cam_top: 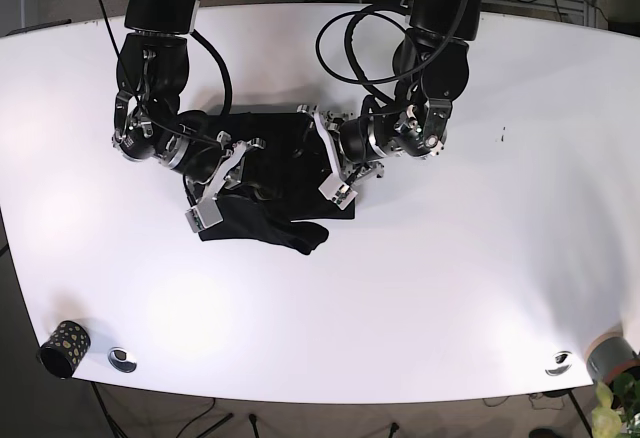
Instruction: Fold the T-shirt properly
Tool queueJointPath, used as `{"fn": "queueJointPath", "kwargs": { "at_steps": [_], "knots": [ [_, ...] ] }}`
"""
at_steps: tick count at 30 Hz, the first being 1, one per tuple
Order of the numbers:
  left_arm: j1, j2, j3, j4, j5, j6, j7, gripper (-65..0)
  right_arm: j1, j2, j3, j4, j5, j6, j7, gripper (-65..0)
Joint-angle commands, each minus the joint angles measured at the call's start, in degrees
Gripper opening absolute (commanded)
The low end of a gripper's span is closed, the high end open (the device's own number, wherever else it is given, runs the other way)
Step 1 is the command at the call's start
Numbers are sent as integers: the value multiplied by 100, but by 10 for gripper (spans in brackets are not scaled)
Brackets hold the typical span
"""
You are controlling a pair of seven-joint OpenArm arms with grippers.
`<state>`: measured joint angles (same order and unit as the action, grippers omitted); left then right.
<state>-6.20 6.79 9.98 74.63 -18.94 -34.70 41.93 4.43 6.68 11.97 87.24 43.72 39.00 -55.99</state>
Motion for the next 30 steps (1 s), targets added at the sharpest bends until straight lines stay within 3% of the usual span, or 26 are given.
{"fn": "queueJointPath", "kwargs": {
  "at_steps": [1, 4, 10, 17, 30],
  "knots": [
    [-106, 64, -44, 181, -124, -34, -119, -369, 124, 31, -102, 98, 151, 42, 126, -498],
    [-79, 20, -53, 638, -124, -42, -101, -388, 133, 31, -102, 98, 168, 42, 126, -444],
    [211, -454, -123, 1262, -124, -42, -92, -518, 133, 22, -120, 98, 151, 42, 126, -487],
    [369, -938, -211, 1253, -97, -42, -119, -522, 124, 40, -120, 115, 151, 42, 126, -484],
    [53, -956, -237, 489, -80, -42, -136, -522, 98, 251, -102, 168, 186, 34, 91, -466]
  ]
}}
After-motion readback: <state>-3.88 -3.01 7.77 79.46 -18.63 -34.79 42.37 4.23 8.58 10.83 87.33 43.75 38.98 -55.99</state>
